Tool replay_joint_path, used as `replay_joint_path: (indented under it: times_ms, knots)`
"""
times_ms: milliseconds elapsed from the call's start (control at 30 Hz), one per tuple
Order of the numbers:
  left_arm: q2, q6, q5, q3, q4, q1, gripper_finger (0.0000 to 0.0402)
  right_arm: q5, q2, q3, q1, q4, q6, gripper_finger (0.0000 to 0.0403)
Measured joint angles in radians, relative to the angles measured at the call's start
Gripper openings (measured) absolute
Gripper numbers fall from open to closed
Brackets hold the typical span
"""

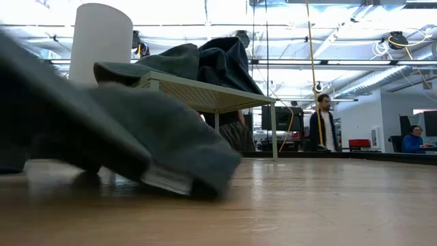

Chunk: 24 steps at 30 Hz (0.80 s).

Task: Pick & Place hat
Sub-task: Stack the right green cap on the other green cap on the shelf

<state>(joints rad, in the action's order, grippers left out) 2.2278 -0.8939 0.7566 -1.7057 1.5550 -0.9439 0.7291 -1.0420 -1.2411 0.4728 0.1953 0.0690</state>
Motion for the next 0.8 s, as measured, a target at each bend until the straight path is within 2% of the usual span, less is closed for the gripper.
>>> replay_joint_path:
  times_ms: [200, 333, 467, 567, 700, 800]
  knots:
    - [-0.127, 0.261, 0.135, 0.0, 0.011, 0.003, 0.0006, -0.01, 0.0, 0.0, 0.0, -0.057, -0.383, 0.0155]
    - [-0.223, 0.426, 0.231, 0.0, 0.013, 0.006, 0.0006, -0.125, 0.0, 0.0, -0.018, -0.056, -0.712, 0.0155]
    - [-0.326, 0.505, 0.304, 0.0, 0.014, 0.027, 0.0006, -0.266, 0.0, 0.0, -0.047, -0.053, -1.016, 0.0155]
    - [-0.405, 0.57, 0.388, 0.0, 0.015, 0.043, 0.0006, -0.32, 0.0, 0.0, -0.062, -0.025, -1.208, 0.0155]
    - [-0.512, 0.666, 0.475, 0.0, 0.004, 0.072, 0.0006, -0.4, 0.0, 0.0, -0.09, 0.025, -1.42, 0.0155]
    - [-0.578, 0.758, 0.519, 0.0, -0.038, 0.1, 0.0006, -0.451, 0.0, 0.0, -0.117, 0.093, -1.516, 0.0155]
